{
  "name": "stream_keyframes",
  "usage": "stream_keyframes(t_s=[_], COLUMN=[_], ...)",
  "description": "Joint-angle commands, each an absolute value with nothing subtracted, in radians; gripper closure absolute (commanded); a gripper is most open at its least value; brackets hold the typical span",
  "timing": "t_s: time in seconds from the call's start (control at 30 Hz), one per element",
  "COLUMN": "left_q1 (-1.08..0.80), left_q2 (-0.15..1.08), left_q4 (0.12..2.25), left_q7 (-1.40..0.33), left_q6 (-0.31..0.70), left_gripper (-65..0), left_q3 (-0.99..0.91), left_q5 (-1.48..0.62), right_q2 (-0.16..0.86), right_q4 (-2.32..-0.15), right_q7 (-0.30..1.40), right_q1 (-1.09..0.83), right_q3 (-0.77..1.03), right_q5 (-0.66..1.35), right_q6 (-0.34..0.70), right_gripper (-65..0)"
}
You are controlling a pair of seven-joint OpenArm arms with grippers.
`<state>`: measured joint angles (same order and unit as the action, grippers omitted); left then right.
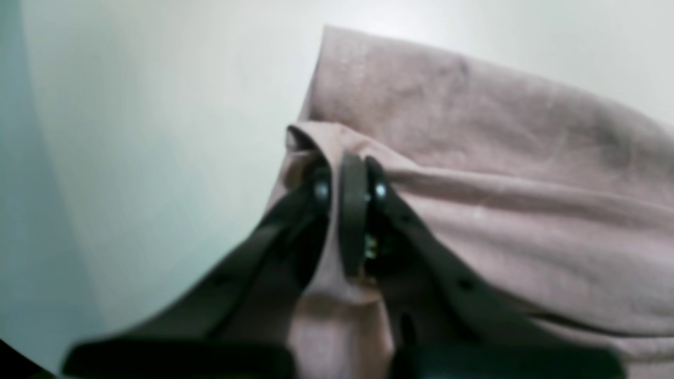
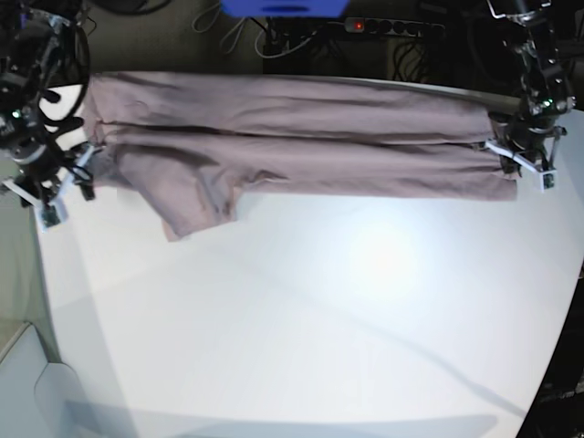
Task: Layout the t-shirt on the table in an organized manner, then fold the t-shirt properly
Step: 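Move the right gripper to the hanging sleeve and tuck it under the fold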
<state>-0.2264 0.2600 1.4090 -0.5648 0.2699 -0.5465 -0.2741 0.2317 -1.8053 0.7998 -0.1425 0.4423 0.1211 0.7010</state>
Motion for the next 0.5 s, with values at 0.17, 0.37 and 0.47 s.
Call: stream_keyframes(t_s=[0.17, 0.37, 0.47], left_q1=[-0.223, -0.223, -0.223], left_q2=[0.271, 0.271, 0.269], left_q4=[1.423, 1.429, 1.429], left_q7=[-0.559, -0.559, -0.559], left_q6=[0.263, 0.263, 0.263], left_gripper=[-0.2, -0.2, -0.2], left_q3=[-0.552, -0.552, -0.552], left_q5=[-0.271, -0.271, -0.271], right_q2=[0.199, 0.177, 0.177], right_q4=[-1.785, -1.612, -1.531], right_q7=[0.858, 0.852, 0.851], right_q1=[0.001, 0.102, 0.139], right_q3=[0.26, 0.222, 0.22], right_q5=[0.134, 0.133, 0.133], right_q6=[0.698, 0.698, 0.698], right_gripper=[-34.5, -34.5, -34.5])
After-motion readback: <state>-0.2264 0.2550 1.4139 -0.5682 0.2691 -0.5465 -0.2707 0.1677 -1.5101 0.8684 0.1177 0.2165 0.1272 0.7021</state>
